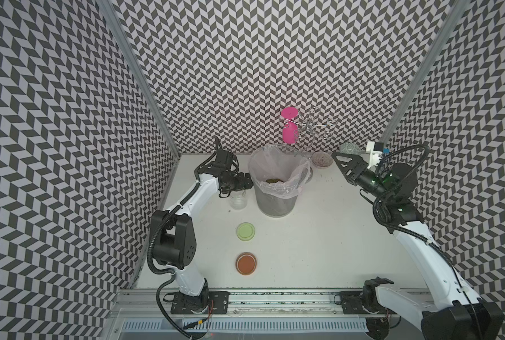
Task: Empty moldy mung beans from jars
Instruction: Reset both arms
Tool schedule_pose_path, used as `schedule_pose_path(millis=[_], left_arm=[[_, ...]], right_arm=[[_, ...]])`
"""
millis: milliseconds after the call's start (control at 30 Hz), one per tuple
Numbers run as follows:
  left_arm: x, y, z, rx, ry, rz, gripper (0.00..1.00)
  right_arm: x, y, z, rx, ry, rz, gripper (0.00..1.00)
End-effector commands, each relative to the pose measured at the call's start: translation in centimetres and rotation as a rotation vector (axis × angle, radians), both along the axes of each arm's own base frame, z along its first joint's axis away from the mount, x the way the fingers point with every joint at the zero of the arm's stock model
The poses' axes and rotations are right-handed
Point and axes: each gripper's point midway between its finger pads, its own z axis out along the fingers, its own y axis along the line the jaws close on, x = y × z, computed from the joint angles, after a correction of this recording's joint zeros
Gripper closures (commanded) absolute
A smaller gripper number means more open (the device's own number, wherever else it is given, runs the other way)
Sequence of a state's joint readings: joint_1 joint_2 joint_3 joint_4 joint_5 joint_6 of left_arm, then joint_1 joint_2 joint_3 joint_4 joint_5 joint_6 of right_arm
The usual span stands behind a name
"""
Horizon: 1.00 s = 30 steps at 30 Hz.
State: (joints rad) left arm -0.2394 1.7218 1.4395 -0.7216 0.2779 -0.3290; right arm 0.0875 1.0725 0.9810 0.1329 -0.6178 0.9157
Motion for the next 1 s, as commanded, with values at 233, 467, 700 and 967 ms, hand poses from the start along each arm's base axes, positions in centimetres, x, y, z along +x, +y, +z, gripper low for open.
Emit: schedule_pose_path(millis=[233, 467, 700, 967], left_arm=[[-1.1, 0.1, 7.9, -0.030, -0.188, -0.025, 0.00], [-2.5, 4.9, 16.1, 0.005, -0.501, 0.122, 0.01], [-6.3, 14.0, 13.9, 0.154, -0.886, 0.553, 0.01], [-6.0, 18.0, 3.4, 0.325, -0.896, 0.605, 0.00]], right_arm=[[0.6, -2.7, 1.9, -0.167, -0.108, -0.099, 0.01], [2.1, -9.3, -3.0, -0.402, -0.049, -0.428, 0.01], [1.0, -16.0, -13.0, -0.766, -0.081, -0.780, 0.01], [-1.0, -16.7, -22.7, -0.800, -0.100, -0.823, 0.01]])
